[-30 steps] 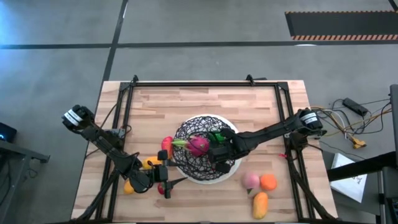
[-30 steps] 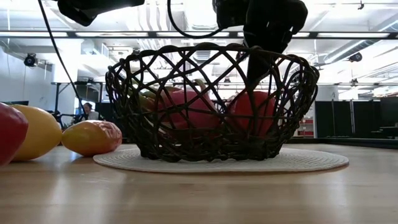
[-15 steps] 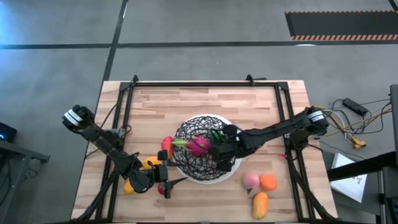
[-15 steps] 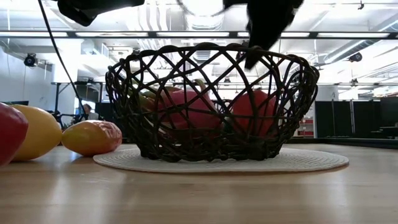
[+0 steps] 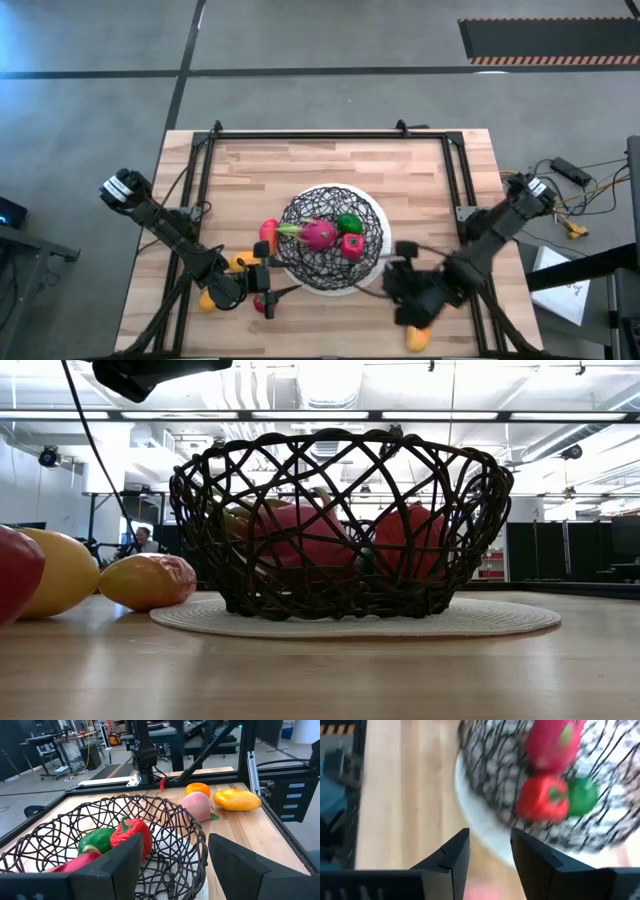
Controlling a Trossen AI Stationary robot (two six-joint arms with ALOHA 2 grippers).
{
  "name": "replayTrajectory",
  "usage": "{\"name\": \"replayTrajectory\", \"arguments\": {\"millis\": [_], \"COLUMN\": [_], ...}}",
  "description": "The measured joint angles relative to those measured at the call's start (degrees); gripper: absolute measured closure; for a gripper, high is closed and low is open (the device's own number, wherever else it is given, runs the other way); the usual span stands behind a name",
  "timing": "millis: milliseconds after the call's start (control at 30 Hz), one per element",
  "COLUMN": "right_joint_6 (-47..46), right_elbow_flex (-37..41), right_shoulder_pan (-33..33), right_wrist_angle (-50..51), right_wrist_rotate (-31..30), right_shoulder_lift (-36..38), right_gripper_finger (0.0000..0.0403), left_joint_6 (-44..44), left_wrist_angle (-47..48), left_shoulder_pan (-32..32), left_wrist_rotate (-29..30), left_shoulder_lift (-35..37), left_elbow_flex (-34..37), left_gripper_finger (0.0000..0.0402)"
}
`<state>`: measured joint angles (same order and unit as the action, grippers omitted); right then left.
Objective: Build produce basket
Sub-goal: Put the peach into the basket
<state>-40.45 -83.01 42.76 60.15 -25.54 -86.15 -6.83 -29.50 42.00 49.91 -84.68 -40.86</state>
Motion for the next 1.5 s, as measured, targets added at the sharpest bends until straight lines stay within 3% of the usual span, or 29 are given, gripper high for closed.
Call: {"name": "replayTrajectory", "arguments": {"millis": [200,367,533,733,933,1167,1500], "right_joint_6": [-12.2,-15.6,-14.9,-7.6,-1.0,3.9,3.2], "right_elbow_flex": [4.9,8.2,11.5,13.1,13.1,13.2,13.1], "right_shoulder_pan": [5.8,6.6,6.6,6.6,6.6,6.6,6.4], "right_wrist_angle": [1.1,0.8,0.7,0.8,0.3,0.5,0.5], "right_wrist_rotate": [4.2,4.6,5.0,5.0,6.6,8.6,7.7], "right_shoulder_lift": [-0.3,-0.3,-0.8,-3.5,-8.0,-12.4,-12.7], "right_gripper_finger": [0.0272,0.0235,0.0170,0.0090,0.0048,0.0053,0.0128], "left_joint_6": [0.0,0.2,0.1,0.1,0.1,0.0,0.0], "left_wrist_angle": [0.0,0.0,0.0,0.0,0.0,0.0,-0.1], "left_shoulder_pan": [0.0,0.0,0.0,0.0,0.0,0.0,0.0], "left_wrist_rotate": [0.0,0.0,0.0,0.0,0.0,0.0,0.0], "left_shoulder_lift": [0.0,0.0,0.0,0.0,0.0,0.0,0.0], "left_elbow_flex": [0.0,0.0,0.0,0.0,0.0,0.0,0.0], "left_gripper_finger": [0.0190,0.0190,0.0190,0.0190,0.0190,0.0190,0.0190]}}
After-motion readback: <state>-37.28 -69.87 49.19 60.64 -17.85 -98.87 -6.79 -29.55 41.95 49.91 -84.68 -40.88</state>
